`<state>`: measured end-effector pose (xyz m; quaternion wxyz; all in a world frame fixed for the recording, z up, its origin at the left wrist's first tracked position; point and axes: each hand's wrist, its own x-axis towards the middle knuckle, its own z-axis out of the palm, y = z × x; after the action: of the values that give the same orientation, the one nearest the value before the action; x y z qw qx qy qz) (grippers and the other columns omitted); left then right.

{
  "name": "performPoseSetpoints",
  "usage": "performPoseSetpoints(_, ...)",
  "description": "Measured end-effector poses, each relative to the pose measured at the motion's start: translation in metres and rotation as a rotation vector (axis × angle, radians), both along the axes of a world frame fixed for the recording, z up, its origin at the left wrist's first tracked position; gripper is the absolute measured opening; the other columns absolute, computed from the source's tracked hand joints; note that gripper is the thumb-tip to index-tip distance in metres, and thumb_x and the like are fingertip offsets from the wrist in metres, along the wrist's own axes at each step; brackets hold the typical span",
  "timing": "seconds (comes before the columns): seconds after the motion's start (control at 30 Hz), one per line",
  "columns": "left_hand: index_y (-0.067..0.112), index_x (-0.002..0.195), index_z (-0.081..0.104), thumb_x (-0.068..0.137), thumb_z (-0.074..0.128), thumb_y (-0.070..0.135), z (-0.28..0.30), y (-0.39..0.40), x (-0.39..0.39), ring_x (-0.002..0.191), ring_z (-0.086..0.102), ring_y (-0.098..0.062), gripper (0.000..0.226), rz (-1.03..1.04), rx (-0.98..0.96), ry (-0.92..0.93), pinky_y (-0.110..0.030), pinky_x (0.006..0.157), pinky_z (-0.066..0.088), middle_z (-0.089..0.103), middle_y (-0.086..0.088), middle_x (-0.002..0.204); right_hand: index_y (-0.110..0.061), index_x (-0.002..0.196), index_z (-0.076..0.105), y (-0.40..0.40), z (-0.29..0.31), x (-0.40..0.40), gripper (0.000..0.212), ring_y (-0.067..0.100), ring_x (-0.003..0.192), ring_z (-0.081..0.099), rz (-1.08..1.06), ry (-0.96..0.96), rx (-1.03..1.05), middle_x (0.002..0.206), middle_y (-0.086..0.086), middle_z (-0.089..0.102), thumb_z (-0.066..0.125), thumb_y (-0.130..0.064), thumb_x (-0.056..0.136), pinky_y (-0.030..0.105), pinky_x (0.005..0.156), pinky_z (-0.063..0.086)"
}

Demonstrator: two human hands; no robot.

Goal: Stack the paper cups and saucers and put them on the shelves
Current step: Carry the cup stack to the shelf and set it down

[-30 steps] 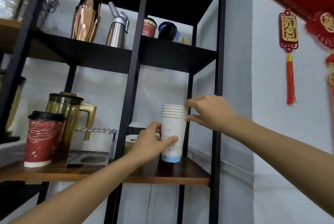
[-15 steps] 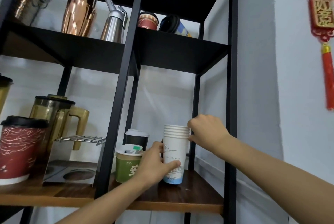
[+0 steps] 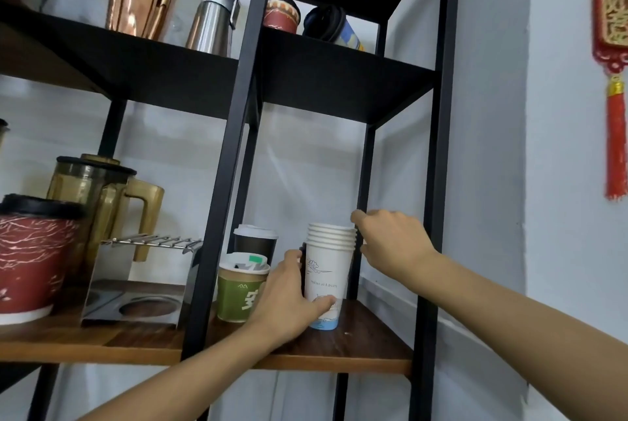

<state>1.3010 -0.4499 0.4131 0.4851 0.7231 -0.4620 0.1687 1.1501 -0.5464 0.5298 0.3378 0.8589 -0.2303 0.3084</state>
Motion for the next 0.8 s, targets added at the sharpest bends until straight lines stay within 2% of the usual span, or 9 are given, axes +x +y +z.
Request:
performPoseSetpoints(0.13,0.031,0.145,0.031,0.081,0.072,0.054,0.000,0.022,-0.010,0.117,0.066,-0.019,0.079,0.033,0.018,-0.133,-0.036,0.089,0.058,0.061,0.000,0.140,-0.017,0.120,0.058,0.018,-0.003,-0.019,0.026,0.025,0.087,0.065,-0.009,-0.071,-0.014,0.101,0.003,0.066,0.061,-0.017,0.094,0.031,0.057,0.036)
performPoseSetpoints(0.2,0.032,0.146,0.029,0.085,0.065,0.055,0.001,0.037,-0.019,0.121,0.063,-0.019,0.073,0.042,0.033,-0.253,-0.036,0.091,0.057,0.060,0.000,0.141,-0.018,0.123,0.059,0.029,-0.007,-0.030,0.028,0.025,0.100,0.064,0.004,-0.102,-0.019,0.113,0.001,0.066,0.059,-0.022,0.095,0.031,0.058,0.041)
performPoseSetpoints(0.3,0.027,0.155,0.028,0.090,0.057,0.054,0.002,0.060,-0.033,0.128,0.056,-0.019,0.076,0.068,0.054,-0.391,-0.039,0.096,0.058,0.054,0.000,0.148,-0.020,0.126,0.062,0.046,-0.015,-0.049,0.033,0.024,0.120,0.059,0.056,-0.155,-0.033,0.132,0.000,0.063,0.059,-0.028,0.094,0.036,0.077,0.054)
performPoseSetpoints(0.4,0.022,0.159,0.027,0.092,0.052,0.052,0.001,0.086,-0.048,0.133,0.049,-0.018,0.078,0.050,0.047,-0.485,-0.038,0.097,0.057,0.049,0.000,0.152,-0.018,0.128,0.065,0.070,-0.028,-0.072,0.039,0.029,0.135,0.052,0.092,-0.189,-0.032,0.145,0.007,0.058,0.064,-0.031,0.091,0.044,0.099,0.050)
performPoseSetpoints(0.47,0.020,0.159,0.027,0.092,0.052,0.050,-0.001,0.103,-0.058,0.137,0.044,-0.018,0.078,0.029,0.047,-0.522,-0.037,0.097,0.057,0.046,-0.001,0.153,-0.018,0.129,0.065,0.087,-0.038,-0.087,0.043,0.031,0.137,0.051,0.089,-0.217,-0.044,0.147,0.010,0.057,0.068,-0.033,0.089,0.045,0.106,0.046)
performPoseSetpoints(0.53,0.019,0.158,0.031,0.090,0.053,0.049,-0.004,0.120,-0.066,0.140,0.042,-0.020,0.077,0.022,0.050,-0.552,-0.038,0.098,0.058,0.045,-0.002,0.155,-0.019,0.129,0.065,0.104,-0.049,-0.102,0.045,0.033,0.136,0.053,0.088,-0.256,-0.049,0.147,0.010,0.057,0.070,-0.035,0.087,0.047,0.105,0.047)
performPoseSetpoints(0.67,0.018,0.148,0.049,0.088,0.055,0.048,-0.013,0.152,-0.081,0.140,0.050,-0.027,0.068,0.039,0.033,-0.635,-0.044,0.102,0.055,0.054,-0.006,0.149,-0.025,0.135,0.061,0.137,-0.074,-0.130,0.049,0.030,0.138,0.051,0.071,-0.292,-0.039,0.150,0.007,0.054,0.062,-0.045,0.090,0.046,0.104,0.047)
performPoseSetpoints(0.8,0.020,0.142,0.057,0.084,0.057,0.050,-0.027,0.182,-0.095,0.137,0.054,-0.032,0.066,0.059,0.013,-0.727,-0.047,0.095,0.055,0.060,-0.006,0.144,-0.026,0.134,0.061,0.169,-0.103,-0.154,0.047,0.029,0.137,0.052,0.066,-0.327,-0.048,0.148,0.006,0.056,0.061,-0.045,0.091,0.045,0.102,0.048)
